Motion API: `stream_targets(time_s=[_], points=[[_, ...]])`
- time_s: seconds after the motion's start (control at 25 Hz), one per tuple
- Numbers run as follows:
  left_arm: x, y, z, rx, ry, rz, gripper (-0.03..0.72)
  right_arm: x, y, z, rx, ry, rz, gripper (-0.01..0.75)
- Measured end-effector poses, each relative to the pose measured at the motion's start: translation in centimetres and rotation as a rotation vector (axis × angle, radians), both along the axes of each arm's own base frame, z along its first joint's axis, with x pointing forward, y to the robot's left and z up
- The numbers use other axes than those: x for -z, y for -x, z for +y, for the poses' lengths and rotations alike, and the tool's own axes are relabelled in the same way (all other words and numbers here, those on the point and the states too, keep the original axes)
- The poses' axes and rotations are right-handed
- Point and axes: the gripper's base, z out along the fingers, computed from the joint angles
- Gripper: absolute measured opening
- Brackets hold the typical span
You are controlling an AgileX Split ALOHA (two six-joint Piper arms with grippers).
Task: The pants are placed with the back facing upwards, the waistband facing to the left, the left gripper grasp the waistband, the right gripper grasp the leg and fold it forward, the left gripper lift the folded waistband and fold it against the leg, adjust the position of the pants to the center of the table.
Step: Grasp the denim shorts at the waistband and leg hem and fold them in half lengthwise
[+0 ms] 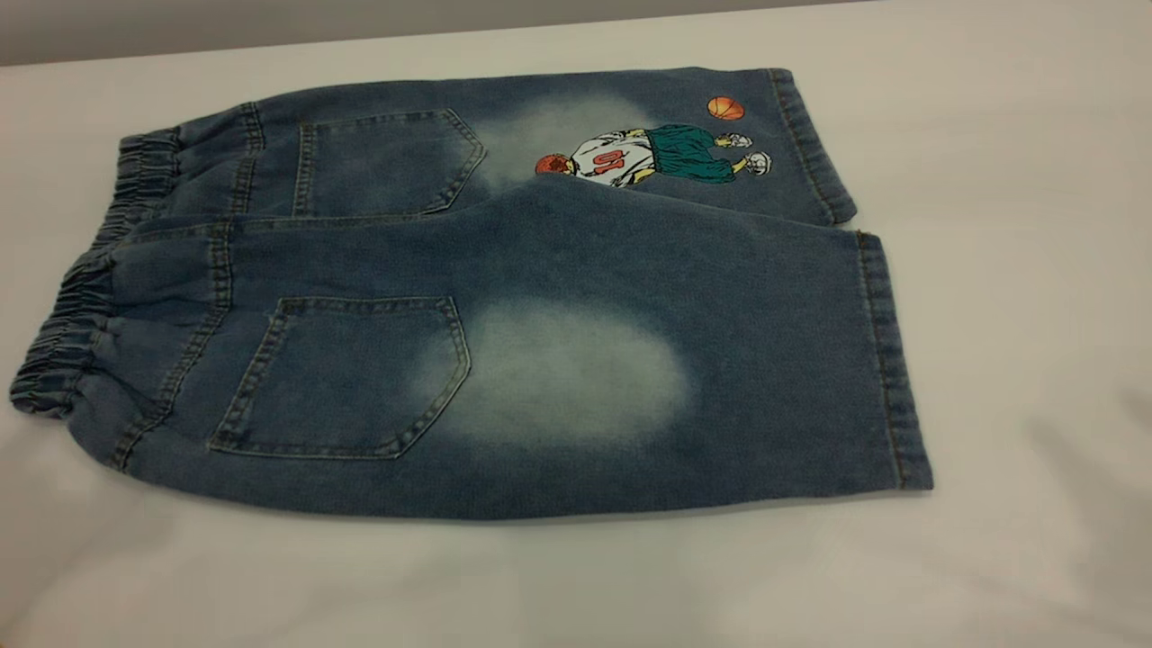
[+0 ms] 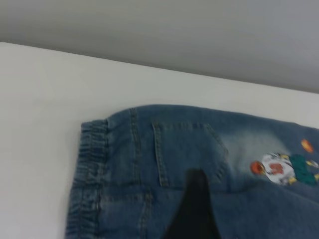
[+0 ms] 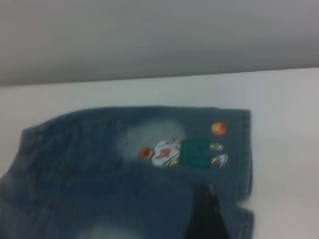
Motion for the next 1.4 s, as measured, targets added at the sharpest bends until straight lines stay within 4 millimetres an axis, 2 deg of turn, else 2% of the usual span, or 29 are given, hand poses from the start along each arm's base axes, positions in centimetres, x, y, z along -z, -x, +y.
stream_targets(time_s=[0.24,0.52,0.76,0.92,1.12,1.4], points=[[3.1,-4.4,-0.1,-0.004,-0.041,0.079,0.549,3.8,-4.0,0.6,-0.018,-0.039,0.19,0.431],[6.0,-8.0,-0.3,-0.005,-0.05,0.207,0.549,8.9,-5.5,2.8,-0.269,-0.129,0.486,0.431],[5.7,-8.4,-0.3,-0.006,-0.051,0.189,0.549,12.8,-4.5,4.3,-0.42,-0.294,0.65,0.431],[5.7,-8.4,-0.3,-0.007,-0.05,0.19,0.549,15.5,-4.0,4.3,-0.383,-0.336,0.723,0.431],[5.7,-8.4,-0.3,-0.007,-0.05,0.188,0.549,18.2,-4.7,4.1,-0.31,-0.364,0.788,0.431],[5.7,-8.4,-0.3,-0.008,-0.048,0.188,0.549,22.6,-4.6,4.1,-0.298,-0.372,0.933,0.431]])
